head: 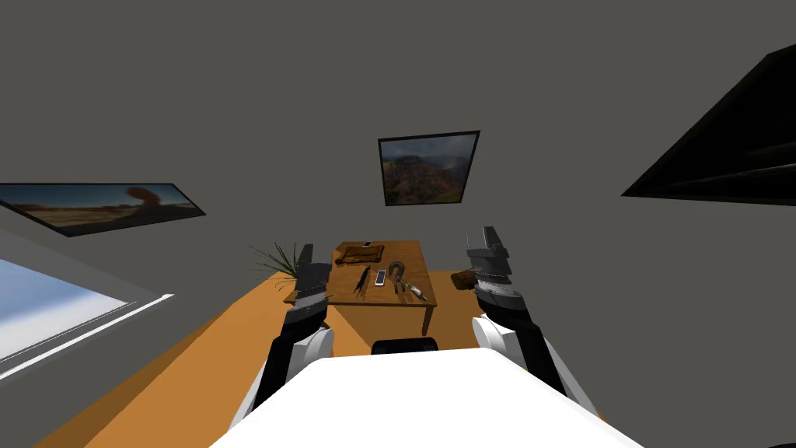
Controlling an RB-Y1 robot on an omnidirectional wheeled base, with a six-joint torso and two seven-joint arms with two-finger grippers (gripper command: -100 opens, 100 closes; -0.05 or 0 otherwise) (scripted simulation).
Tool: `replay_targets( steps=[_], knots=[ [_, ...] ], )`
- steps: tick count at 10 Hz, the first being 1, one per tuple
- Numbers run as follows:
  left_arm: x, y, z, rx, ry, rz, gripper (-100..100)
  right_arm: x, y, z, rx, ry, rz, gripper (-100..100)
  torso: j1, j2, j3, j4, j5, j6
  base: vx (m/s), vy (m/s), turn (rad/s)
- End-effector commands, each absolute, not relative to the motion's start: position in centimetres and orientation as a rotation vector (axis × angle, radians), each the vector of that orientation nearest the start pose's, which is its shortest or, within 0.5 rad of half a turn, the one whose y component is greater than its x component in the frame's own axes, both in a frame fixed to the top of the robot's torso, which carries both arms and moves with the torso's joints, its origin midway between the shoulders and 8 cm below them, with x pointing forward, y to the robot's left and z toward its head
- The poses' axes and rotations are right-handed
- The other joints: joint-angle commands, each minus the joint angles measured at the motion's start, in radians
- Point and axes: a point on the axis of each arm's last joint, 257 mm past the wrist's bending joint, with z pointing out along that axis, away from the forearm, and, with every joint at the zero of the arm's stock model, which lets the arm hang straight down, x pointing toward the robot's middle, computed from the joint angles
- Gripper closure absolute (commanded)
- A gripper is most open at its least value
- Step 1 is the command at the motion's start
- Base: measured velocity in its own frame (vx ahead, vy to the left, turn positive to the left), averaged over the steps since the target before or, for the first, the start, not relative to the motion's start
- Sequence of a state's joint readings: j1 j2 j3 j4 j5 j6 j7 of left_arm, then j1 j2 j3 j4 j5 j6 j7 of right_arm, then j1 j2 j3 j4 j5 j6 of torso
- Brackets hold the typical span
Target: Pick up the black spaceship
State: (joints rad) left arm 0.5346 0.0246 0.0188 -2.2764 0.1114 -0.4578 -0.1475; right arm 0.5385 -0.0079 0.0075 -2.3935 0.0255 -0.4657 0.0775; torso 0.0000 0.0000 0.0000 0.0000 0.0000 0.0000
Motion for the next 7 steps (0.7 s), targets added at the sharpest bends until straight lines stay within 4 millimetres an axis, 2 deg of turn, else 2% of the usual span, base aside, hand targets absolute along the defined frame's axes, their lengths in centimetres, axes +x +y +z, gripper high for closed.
replay_targets(
  steps=[1,4,5,7],
  knots=[
    [35.8,29.7,-0.5,-0.716,0.709,-1.206,-100,32.5,-27.3,5.6,0.572,0.619,1.218,0,0.000,0.000,0.000,0.000,0.000,0.000,-0.036,0.044,-0.069],
    [38.4,28.9,-2.7,-0.749,0.801,-1.237,-100,32.5,-27.3,5.6,0.572,0.619,1.218,0,0.007,0.004,0.002,0.001,0.002,0.000,-0.075,0.098,-0.081],
    [38.4,28.9,-2.7,-0.749,0.801,-1.237,-100,32.5,-27.3,5.6,0.572,0.619,1.218,0,0.008,0.005,0.003,0.001,0.002,0.000,-0.060,0.072,-0.036],
    [40.5,28.2,-4.7,-0.784,0.880,-1.258,-100,32.5,-27.3,5.6,0.572,0.619,1.218,0,0.005,0.004,0.002,0.001,0.001,0.000,-0.064,0.071,-0.078]
  ],
)
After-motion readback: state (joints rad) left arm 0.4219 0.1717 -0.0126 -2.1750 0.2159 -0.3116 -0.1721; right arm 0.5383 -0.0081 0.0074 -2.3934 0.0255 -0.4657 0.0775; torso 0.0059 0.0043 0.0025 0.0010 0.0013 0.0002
